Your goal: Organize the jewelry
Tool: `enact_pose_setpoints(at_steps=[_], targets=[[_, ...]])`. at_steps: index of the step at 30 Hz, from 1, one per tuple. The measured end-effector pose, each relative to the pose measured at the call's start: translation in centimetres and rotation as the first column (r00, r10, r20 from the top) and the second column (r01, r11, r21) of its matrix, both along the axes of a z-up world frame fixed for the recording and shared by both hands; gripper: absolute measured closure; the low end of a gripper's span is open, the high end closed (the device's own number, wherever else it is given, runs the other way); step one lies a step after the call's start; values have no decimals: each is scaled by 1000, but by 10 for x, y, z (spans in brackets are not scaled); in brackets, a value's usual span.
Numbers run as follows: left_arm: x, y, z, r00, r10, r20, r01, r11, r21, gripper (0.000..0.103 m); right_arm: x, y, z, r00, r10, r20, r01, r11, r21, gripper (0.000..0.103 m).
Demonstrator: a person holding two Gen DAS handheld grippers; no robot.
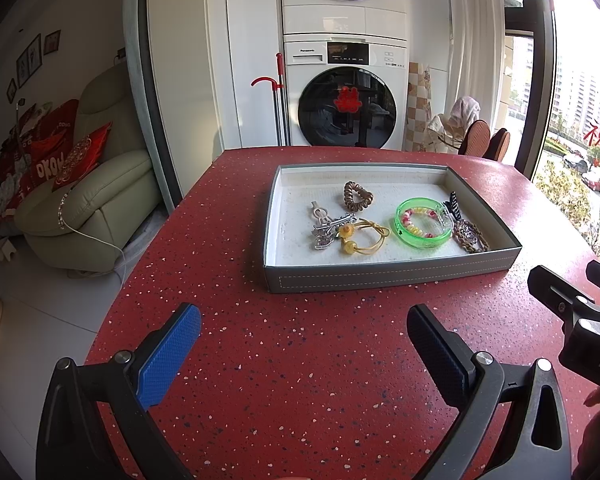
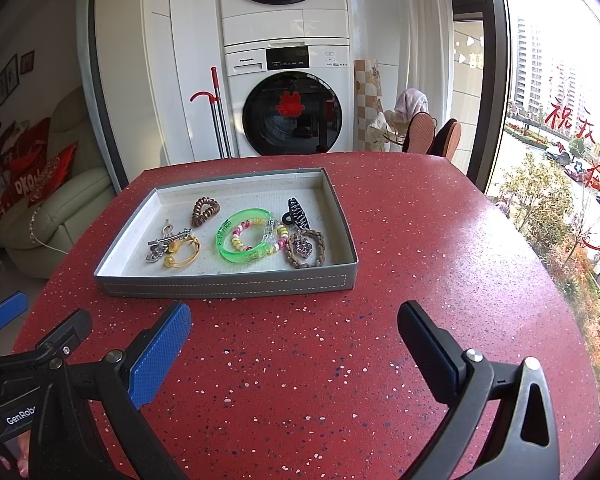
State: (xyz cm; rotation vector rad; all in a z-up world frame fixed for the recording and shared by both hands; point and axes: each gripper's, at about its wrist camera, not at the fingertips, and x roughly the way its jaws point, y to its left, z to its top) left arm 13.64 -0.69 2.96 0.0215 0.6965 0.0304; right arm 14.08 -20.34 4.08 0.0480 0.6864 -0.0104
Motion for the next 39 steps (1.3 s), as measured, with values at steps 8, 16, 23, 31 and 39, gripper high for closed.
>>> enact_pose_setpoints(at_steps=[8,16,23,31,39], targets=[[-1,-1,-1,1000,-2,2,2,1000,1,0,0,1,0,1000,0,0,0,1000,0,0],[0,-1,-1,1000,-2,1,2,1000,1,0,-1,2,0,1000,1,0,-1,1000,1,0],[-2,-2,-1,1000,-6,-2,6,1000,5,0,0,1,1,1000,-1,-1,1,1000,2,0],[-1,-1,-2,1000,-8,-12,8,1000,-1,0,0,1,1,1000,-2,-2,2,1000,3,0],[1,3,-1,1000,-18,-12,17,1000,-8,0,-1,1,1,1000,-4,-2,4,1000,3,0]])
